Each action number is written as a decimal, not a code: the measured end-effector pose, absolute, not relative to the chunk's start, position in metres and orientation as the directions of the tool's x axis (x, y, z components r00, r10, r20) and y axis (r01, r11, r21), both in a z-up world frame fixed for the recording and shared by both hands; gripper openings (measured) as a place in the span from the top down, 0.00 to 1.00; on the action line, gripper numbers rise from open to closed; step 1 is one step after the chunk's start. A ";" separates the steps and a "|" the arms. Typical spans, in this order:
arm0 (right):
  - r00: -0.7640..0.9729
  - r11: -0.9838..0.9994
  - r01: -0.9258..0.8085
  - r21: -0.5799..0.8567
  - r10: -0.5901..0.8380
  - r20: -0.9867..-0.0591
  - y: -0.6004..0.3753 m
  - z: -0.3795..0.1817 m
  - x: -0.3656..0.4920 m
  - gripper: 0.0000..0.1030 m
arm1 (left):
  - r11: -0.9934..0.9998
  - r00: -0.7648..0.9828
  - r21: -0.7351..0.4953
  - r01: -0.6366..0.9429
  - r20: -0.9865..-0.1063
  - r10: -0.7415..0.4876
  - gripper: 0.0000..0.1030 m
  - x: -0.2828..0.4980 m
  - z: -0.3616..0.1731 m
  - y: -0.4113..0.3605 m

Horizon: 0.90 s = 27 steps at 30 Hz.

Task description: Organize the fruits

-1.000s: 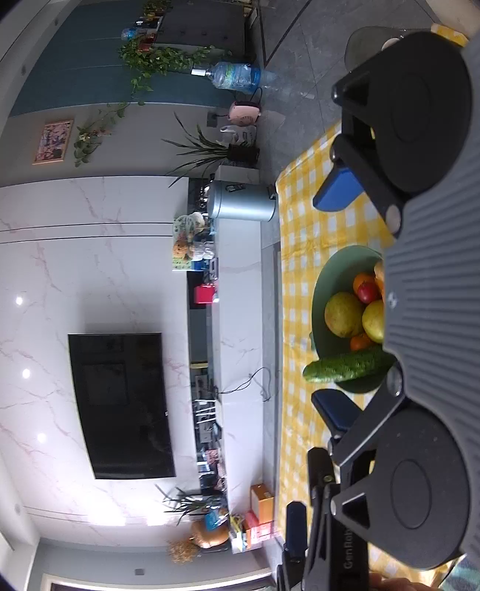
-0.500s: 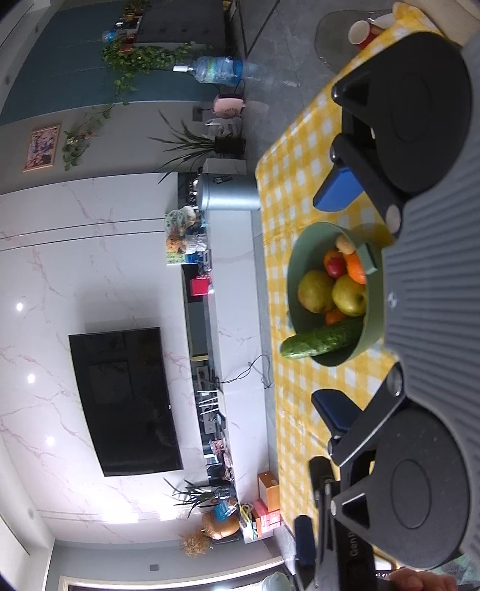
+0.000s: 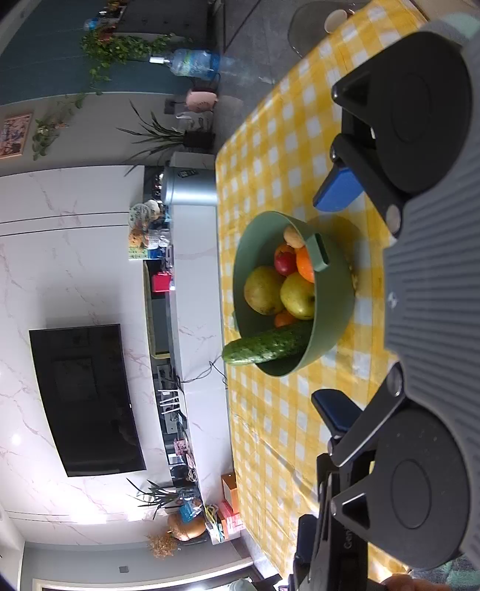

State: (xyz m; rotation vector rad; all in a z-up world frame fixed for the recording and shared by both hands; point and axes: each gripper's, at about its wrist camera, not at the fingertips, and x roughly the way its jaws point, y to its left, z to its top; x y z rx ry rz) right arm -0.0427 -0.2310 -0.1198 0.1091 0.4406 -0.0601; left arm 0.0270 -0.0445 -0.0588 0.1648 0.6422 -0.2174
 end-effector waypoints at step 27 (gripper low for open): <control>0.888 0.991 0.089 0.096 -0.035 -0.459 -0.229 -0.127 -0.032 0.04 | 0.966 0.765 0.085 0.246 -0.628 -0.140 0.07 0.029 -0.062 -0.044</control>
